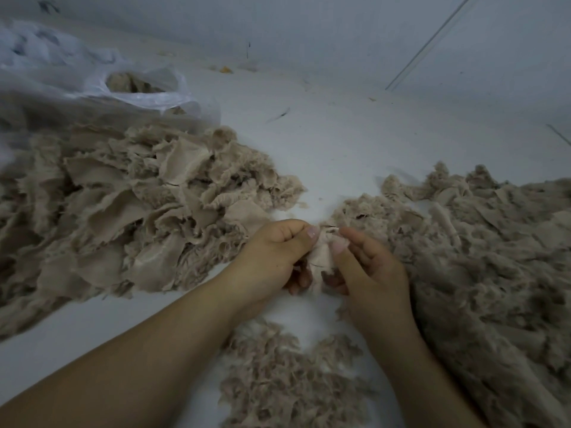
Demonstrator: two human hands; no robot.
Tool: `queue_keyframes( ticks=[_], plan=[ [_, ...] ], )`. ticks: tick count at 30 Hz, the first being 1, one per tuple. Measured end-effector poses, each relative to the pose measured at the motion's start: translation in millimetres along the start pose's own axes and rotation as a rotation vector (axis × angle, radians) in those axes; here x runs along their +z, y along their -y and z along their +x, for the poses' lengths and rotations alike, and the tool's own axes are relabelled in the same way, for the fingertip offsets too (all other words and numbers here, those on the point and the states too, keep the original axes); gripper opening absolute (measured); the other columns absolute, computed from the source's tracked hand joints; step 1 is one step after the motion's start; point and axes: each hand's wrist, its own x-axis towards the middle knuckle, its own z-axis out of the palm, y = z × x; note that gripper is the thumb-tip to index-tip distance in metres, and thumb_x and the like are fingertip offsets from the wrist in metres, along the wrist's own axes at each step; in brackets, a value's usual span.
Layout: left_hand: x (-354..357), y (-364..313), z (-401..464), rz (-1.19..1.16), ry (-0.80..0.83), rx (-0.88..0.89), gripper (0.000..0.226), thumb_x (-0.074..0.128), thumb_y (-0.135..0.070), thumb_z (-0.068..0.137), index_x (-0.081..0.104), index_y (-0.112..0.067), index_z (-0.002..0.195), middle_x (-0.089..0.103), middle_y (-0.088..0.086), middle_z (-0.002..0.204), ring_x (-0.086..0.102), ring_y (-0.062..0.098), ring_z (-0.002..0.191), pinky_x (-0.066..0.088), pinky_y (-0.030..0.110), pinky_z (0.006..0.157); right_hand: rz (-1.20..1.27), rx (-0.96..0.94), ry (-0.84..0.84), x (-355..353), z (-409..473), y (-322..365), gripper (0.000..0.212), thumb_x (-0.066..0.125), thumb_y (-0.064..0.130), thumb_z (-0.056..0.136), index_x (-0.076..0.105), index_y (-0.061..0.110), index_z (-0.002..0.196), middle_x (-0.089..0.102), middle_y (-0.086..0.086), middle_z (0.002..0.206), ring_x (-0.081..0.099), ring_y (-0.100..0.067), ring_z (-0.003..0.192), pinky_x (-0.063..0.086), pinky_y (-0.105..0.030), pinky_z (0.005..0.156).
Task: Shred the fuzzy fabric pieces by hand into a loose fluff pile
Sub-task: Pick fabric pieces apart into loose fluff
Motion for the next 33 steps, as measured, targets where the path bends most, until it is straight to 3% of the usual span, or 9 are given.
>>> queue_keyframes(
  ticks=[5, 9, 12, 17, 22, 25, 27, 30, 33],
  plan=[
    [-3.0, 2.6, 1.5, 0.000, 0.061, -0.007, 0.033, 0.059, -0.041, 0.094, 0.063, -0.011, 0.082, 0.058, 0.014, 0.062, 0.051, 0.019, 0.044, 0.042, 0.028, 0.041, -0.012, -0.074, 0.018, -2.4, -1.1, 1.4, 0.017, 0.067, 0.004, 0.089, 0.070, 0.013, 0.103, 0.074, 0.000, 0.074, 0.070, -0.012, 0.064, 0.055, -0.022, 0.057],
    [-3.9, 3.5, 3.0, 0.109, 0.073, 0.023, 0.034, 0.080, -0.032, 0.075, 0.060, -0.014, 0.096, 0.058, 0.035, 0.069, 0.051, 0.028, 0.045, 0.046, 0.030, 0.043, -0.020, -0.100, 0.038, -3.9, -0.5, -0.6, 0.022, 0.071, 0.003, 0.086, 0.069, 0.017, 0.103, 0.076, -0.003, 0.083, 0.074, -0.020, 0.079, 0.059, -0.028, 0.067],
    [-2.2, 7.0, 5.0, 0.078, -0.015, 0.041, 0.011, 0.067, -0.020, 0.092, 0.064, -0.015, 0.082, 0.060, 0.022, 0.058, 0.050, 0.025, 0.038, 0.042, 0.025, 0.039, -0.063, -0.109, 0.043, -2.3, -0.5, -0.9, 0.032, 0.074, 0.003, 0.083, 0.068, 0.027, 0.102, 0.075, 0.000, 0.082, 0.073, -0.019, 0.076, 0.059, -0.026, 0.065],
    [-2.4, 10.7, 10.2, 0.023, -0.176, -0.053, 0.036, 0.055, -0.028, 0.099, 0.061, -0.009, 0.069, 0.053, 0.013, 0.050, 0.045, 0.018, 0.032, 0.035, 0.022, 0.035, -0.105, -0.113, 0.051, -3.0, -0.4, -2.7, 0.035, 0.073, 0.001, 0.081, 0.069, 0.031, 0.098, 0.075, 0.000, 0.084, 0.072, -0.026, 0.078, 0.062, -0.039, 0.066],
    [1.2, 6.3, 9.0, 0.067, -0.028, -0.016, 0.050, 0.067, -0.056, 0.083, 0.062, -0.007, 0.083, 0.056, 0.023, 0.057, 0.049, 0.025, 0.035, 0.040, 0.024, 0.038, -0.063, -0.167, 0.060, -3.3, -2.2, -1.6, 0.014, 0.071, 0.009, 0.087, 0.073, 0.024, 0.088, 0.074, -0.005, 0.075, 0.070, -0.032, 0.070, 0.059, -0.043, 0.062],
    [1.3, 6.0, 8.6, 0.077, -0.025, -0.018, 0.020, 0.070, -0.027, 0.089, 0.065, -0.010, 0.080, 0.060, 0.016, 0.055, 0.050, 0.026, 0.036, 0.042, 0.024, 0.036, -0.091, -0.171, 0.071, -3.6, -1.2, -3.8, 0.018, 0.071, 0.007, 0.087, 0.072, 0.024, 0.083, 0.071, -0.008, 0.071, 0.066, -0.038, 0.066, 0.056, -0.046, 0.058],
    [-2.3, 8.4, 8.5, 0.042, -0.089, -0.034, 0.023, 0.064, -0.020, 0.093, 0.065, -0.007, 0.075, 0.058, 0.019, 0.056, 0.049, 0.028, 0.041, 0.041, 0.025, 0.036, -0.117, -0.140, 0.044, -4.2, 0.6, -5.9, 0.026, 0.066, -0.001, 0.085, 0.069, 0.023, 0.078, 0.066, -0.007, 0.065, 0.058, -0.028, 0.057, 0.050, -0.038, 0.051],
    [-5.5, 8.4, 8.3, 0.019, -0.084, -0.026, 0.025, 0.063, -0.022, 0.094, 0.068, -0.007, 0.075, 0.058, 0.022, 0.059, 0.047, 0.026, 0.042, 0.038, 0.024, 0.037, -0.103, -0.109, 0.071, -3.3, 0.0, -4.2, 0.007, 0.068, 0.019, 0.080, 0.067, 0.016, 0.074, 0.063, -0.016, 0.063, 0.052, -0.018, 0.050, 0.043, -0.029, 0.044],
    [-4.4, 5.8, 8.4, 0.071, -0.049, -0.020, 0.029, 0.066, -0.035, 0.090, 0.069, -0.013, 0.072, 0.054, 0.015, 0.055, 0.045, 0.023, 0.041, 0.037, 0.024, 0.040, -0.158, -0.160, 0.094, -3.7, -1.4, -6.5, 0.030, 0.072, 0.035, 0.083, 0.062, 0.009, 0.071, 0.060, -0.022, 0.064, 0.055, -0.025, 0.050, 0.047, -0.038, 0.046]
  ],
)
